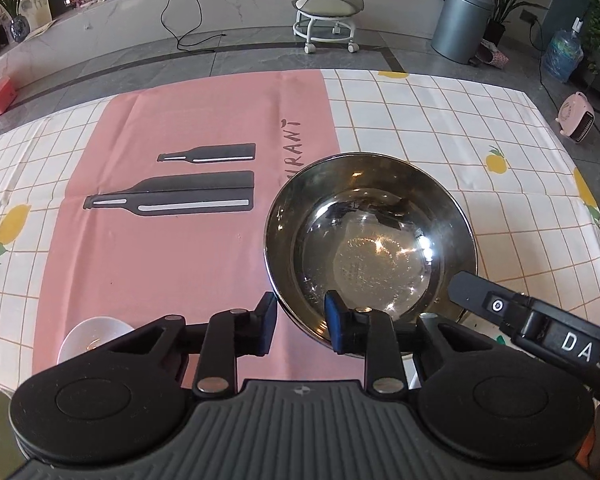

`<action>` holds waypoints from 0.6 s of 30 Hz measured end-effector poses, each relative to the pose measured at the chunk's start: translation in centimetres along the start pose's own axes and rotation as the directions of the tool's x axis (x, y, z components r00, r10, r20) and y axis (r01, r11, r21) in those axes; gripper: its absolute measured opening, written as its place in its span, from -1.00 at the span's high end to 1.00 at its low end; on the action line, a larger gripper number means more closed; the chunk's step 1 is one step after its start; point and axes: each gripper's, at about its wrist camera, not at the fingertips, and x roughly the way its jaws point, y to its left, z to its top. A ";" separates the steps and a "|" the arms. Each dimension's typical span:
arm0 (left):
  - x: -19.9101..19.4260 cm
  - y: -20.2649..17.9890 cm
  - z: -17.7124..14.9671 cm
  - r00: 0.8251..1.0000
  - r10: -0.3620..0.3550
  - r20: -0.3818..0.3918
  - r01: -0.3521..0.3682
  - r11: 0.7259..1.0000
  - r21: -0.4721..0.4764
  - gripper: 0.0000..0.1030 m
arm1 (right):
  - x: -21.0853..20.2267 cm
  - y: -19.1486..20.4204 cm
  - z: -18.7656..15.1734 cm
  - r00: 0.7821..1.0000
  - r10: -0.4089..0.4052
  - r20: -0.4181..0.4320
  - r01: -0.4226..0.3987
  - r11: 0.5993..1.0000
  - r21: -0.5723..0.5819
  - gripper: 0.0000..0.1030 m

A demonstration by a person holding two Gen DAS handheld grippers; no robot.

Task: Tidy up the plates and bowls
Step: 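Close the right gripper on the rim of the blue bowl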

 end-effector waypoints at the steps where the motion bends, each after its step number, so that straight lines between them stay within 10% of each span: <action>1: 0.2 0.1 0.0 1.000 -0.007 -0.004 0.007 1.000 -0.014 0.38 | 0.2 0.1 -0.1 1.000 0.002 -0.007 -0.002 1.000 -0.005 0.19; 18: 0.5 -1.0 -0.7 0.999 0.031 -0.017 -0.031 0.999 -0.033 0.64 | 2.3 2.1 -1.0 0.996 -0.087 -0.015 0.085 0.991 -0.102 0.60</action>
